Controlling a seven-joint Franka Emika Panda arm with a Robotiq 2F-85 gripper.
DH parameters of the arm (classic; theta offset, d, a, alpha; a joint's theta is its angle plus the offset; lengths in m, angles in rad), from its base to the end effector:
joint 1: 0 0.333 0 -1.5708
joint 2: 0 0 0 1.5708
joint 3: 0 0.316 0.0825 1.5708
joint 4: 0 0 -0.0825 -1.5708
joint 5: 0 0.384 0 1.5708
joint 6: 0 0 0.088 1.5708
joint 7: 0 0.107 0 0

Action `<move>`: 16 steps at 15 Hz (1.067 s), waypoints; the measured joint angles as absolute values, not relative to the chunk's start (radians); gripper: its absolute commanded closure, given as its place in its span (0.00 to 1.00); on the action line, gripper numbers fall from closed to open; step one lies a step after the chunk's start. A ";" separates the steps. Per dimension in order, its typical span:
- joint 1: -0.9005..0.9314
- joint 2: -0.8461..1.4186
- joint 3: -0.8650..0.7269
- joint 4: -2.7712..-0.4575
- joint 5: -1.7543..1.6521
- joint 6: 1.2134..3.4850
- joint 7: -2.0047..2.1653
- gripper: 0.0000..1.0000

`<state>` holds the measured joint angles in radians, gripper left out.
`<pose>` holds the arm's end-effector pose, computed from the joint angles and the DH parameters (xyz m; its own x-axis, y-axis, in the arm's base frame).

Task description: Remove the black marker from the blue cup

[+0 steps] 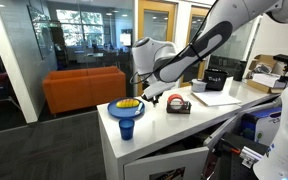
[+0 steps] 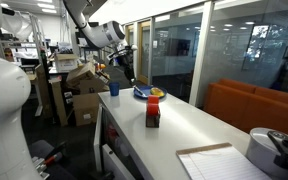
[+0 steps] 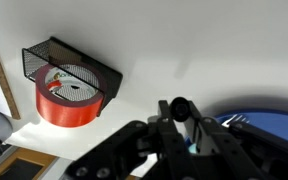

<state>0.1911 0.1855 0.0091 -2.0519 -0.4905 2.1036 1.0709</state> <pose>0.5617 0.0911 0.3423 0.8298 -0.5050 0.2373 -0.5579 -0.7594 0.3348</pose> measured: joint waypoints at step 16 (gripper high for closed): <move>0.193 0.241 0.000 -2.172 -0.731 2.210 1.198 0.95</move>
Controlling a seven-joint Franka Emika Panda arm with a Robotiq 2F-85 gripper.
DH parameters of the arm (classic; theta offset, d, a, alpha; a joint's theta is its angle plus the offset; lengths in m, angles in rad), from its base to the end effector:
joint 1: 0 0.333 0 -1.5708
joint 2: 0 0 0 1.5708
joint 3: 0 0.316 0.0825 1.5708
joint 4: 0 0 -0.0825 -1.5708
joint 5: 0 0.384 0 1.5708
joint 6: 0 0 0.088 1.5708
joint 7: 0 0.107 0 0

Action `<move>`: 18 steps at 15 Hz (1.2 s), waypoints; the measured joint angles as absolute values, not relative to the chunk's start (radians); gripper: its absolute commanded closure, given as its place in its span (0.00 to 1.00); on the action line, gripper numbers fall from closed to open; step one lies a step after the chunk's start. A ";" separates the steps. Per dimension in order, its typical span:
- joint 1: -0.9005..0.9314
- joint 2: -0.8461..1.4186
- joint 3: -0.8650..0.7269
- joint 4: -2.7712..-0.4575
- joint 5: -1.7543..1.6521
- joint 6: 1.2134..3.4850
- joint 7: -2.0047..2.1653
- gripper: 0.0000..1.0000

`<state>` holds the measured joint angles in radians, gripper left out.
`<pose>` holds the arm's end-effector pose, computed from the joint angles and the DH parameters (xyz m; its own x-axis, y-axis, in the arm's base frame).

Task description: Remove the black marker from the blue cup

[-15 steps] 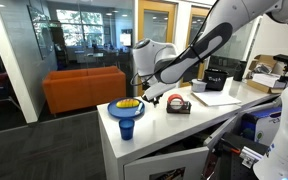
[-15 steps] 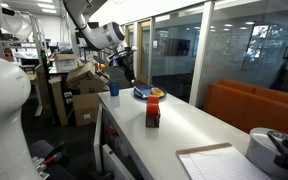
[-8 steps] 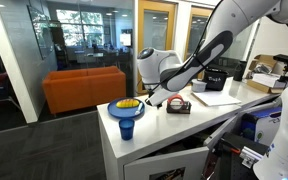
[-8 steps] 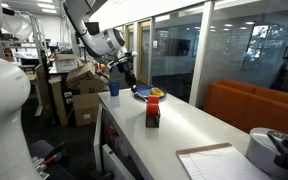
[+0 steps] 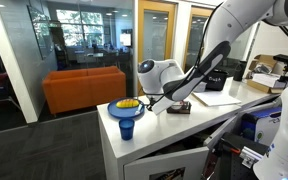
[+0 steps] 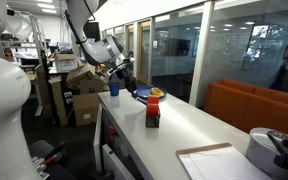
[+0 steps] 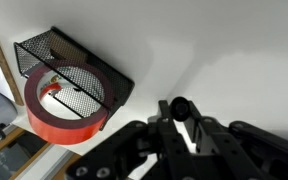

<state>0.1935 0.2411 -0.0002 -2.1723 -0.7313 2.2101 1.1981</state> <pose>0.5378 0.0826 0.2716 0.8702 -0.3882 0.3035 -0.4896 -0.7501 0.4445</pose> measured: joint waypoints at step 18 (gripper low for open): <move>0.176 0.299 0.019 -2.155 -0.792 2.285 1.211 0.21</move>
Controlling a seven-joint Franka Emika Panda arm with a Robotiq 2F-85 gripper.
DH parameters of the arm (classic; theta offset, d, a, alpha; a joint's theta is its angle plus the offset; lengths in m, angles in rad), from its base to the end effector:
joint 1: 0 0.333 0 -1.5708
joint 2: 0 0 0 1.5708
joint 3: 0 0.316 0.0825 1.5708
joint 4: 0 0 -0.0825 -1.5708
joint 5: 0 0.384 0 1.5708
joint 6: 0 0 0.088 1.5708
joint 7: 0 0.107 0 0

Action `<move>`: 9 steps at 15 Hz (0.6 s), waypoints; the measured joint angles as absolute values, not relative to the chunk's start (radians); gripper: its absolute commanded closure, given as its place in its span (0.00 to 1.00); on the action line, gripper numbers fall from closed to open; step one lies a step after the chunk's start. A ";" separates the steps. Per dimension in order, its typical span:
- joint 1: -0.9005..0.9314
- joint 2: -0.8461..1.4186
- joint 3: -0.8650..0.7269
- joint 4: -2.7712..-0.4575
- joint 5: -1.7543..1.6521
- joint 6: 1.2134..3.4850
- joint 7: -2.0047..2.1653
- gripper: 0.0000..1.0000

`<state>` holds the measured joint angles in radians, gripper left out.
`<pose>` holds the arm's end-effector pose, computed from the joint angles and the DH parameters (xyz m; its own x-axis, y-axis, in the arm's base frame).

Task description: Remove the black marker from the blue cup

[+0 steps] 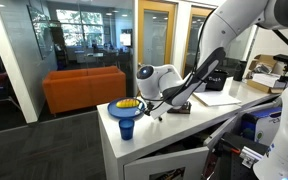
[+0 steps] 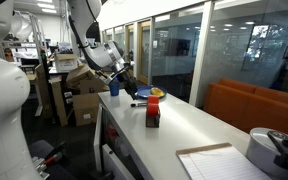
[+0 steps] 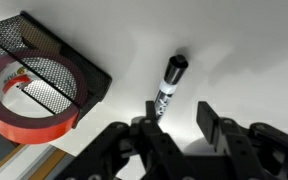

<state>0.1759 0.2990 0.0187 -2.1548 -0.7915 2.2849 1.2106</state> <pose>0.5463 0.0908 0.2504 0.8890 -0.3302 0.3172 -0.4449 -0.7865 0.4283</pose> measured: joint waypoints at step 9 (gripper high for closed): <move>0.109 0.223 0.073 -2.159 -0.431 2.431 0.738 0.00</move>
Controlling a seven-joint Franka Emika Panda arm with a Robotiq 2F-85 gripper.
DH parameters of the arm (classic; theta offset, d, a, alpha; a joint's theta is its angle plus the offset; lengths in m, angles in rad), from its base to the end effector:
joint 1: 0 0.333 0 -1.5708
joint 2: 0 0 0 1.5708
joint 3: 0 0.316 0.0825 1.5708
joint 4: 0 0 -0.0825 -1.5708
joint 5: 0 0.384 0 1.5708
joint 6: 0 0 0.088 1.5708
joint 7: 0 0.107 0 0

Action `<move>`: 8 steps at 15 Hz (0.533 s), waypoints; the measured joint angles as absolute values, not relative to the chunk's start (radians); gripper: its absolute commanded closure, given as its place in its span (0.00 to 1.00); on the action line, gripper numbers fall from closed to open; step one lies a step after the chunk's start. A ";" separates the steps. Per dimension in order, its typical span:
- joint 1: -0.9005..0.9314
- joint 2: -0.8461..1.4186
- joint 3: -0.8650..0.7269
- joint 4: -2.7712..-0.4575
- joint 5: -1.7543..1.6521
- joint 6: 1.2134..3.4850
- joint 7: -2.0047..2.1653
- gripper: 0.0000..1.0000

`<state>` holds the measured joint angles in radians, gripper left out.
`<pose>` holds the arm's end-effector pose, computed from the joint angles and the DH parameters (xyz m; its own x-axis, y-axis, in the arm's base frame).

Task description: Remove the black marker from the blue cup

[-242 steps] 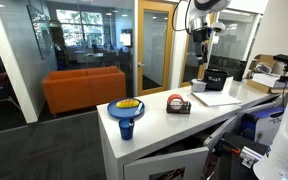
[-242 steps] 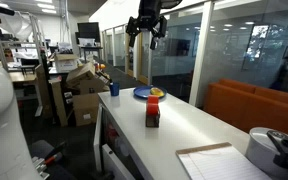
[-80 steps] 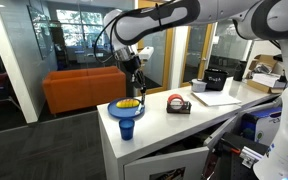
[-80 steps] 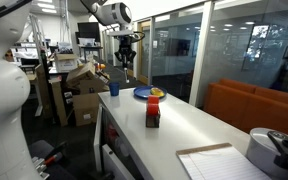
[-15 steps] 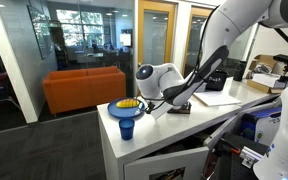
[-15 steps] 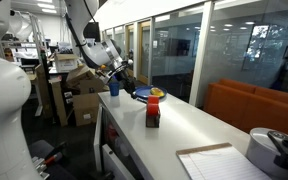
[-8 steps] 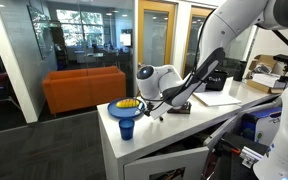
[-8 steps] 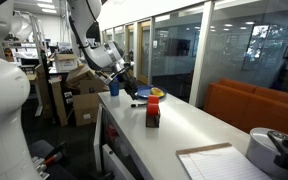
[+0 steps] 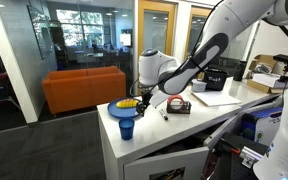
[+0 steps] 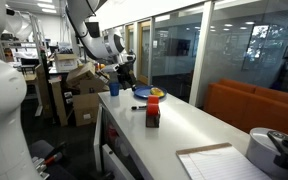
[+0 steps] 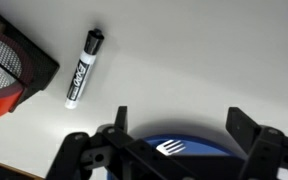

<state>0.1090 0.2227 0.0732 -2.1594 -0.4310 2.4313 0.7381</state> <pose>0.5588 0.1012 0.2993 0.9589 -0.2115 0.1890 -0.2481 -0.9484 0.1973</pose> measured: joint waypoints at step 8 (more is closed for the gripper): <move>-0.036 0.098 0.273 -2.163 0.066 2.372 0.121 0.00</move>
<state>-0.0364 0.0980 0.2726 -2.1634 0.0656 2.3715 0.1208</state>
